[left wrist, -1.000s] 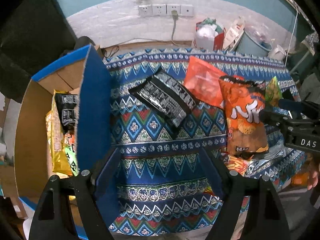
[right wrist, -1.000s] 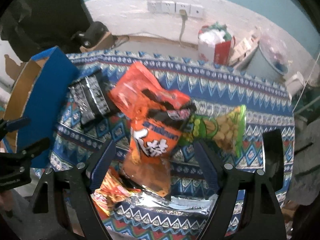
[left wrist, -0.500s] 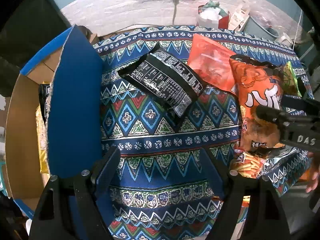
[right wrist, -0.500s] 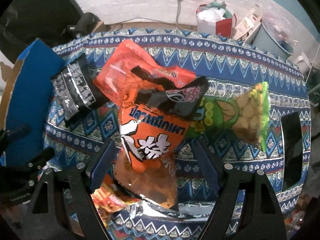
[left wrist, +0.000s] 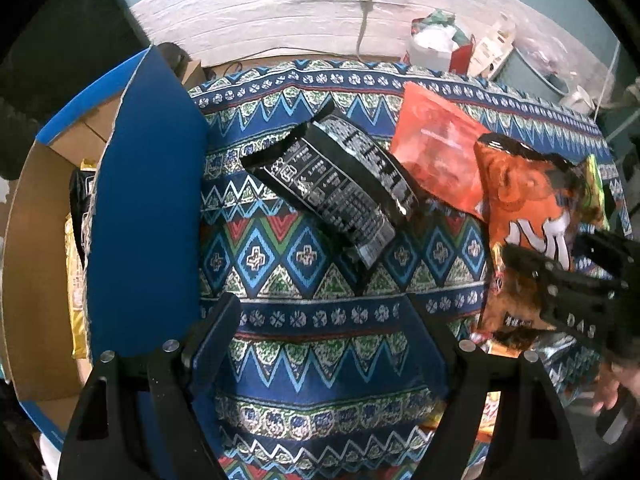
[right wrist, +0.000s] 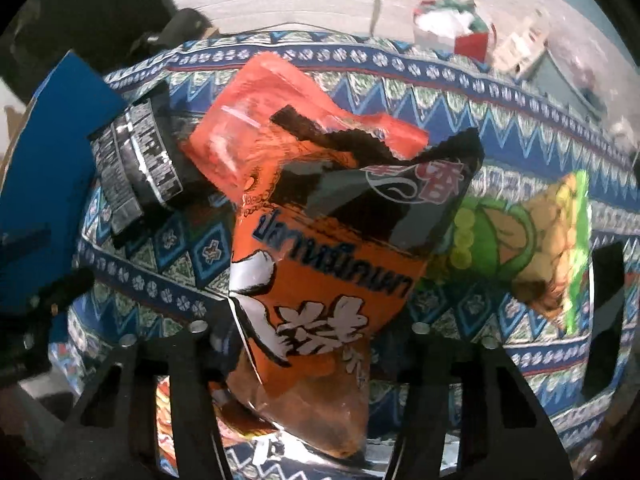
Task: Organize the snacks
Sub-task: 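Grasp the black snack bag with left tool while right tool grasps orange Thai-text chip bag, then carry the black bag and orange chip bag over the box with both tools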
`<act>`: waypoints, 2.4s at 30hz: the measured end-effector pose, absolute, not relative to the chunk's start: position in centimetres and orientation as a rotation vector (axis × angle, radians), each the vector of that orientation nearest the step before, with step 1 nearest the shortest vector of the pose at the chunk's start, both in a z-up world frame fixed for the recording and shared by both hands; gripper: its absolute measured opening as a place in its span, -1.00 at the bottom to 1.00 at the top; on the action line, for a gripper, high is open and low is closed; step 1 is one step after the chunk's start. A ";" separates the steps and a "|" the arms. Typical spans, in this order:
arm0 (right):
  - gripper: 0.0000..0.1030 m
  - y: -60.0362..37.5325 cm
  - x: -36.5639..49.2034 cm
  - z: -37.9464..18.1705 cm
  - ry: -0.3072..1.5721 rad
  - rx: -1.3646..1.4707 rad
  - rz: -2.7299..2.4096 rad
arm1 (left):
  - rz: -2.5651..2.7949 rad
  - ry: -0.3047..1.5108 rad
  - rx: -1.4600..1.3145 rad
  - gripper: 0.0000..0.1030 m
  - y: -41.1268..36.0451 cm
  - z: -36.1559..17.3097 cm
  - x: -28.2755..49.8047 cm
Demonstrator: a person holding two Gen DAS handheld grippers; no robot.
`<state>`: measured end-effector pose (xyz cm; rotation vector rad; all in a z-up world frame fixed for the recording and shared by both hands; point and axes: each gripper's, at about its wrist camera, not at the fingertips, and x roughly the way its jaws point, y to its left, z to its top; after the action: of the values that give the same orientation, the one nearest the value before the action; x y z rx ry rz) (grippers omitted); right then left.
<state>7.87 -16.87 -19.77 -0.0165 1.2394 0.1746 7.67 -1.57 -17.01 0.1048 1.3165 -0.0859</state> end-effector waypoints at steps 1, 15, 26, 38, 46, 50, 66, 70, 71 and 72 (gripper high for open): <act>-0.06 -16.7 7.8 -19.6 1.235 -0.026 0.177 | -0.086 1.318 0.091 0.60 -1.6 -17.0 7.9; -0.08 -19.2 8.7 -16.1 1.151 -0.034 0.169 | 0.030 1.311 -0.180 0.69 -1.0 -17.4 13.2; -0.08 -20.8 9.0 -15.3 1.134 -0.038 0.185 | 0.127 1.331 -0.243 0.69 -2.1 -19.2 16.5; -0.08 -21.9 9.5 -15.5 1.140 -0.003 0.204 | 0.134 1.368 -0.114 0.68 -3.8 -21.6 17.7; -0.08 -21.7 9.8 -15.2 1.125 0.003 0.206 | 0.081 1.312 0.008 0.32 -4.0 -21.0 15.8; -0.08 -21.4 9.8 -14.7 1.111 -0.009 0.207 | 0.050 1.286 0.080 0.32 -4.2 -20.3 14.5; -0.08 -19.7 8.3 -10.8 1.025 -0.073 0.192 | -0.008 1.132 0.192 0.32 -3.2 -14.0 10.0; -0.08 -19.2 8.0 -9.7 1.003 -0.076 0.199 | -0.012 1.077 0.224 0.32 -2.7 -12.1 8.8; -0.08 -19.0 7.9 -9.4 0.997 -0.078 0.200 | -0.012 1.067 0.232 0.32 -2.6 -11.8 8.6; -0.08 -18.9 7.8 -9.1 0.990 -0.081 0.203 | -0.010 1.056 0.240 0.32 -2.6 -11.4 8.4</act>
<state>7.82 -18.86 -9.08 -0.0812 0.9904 0.2028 8.41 -2.56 -11.43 0.2395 1.0561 -0.0104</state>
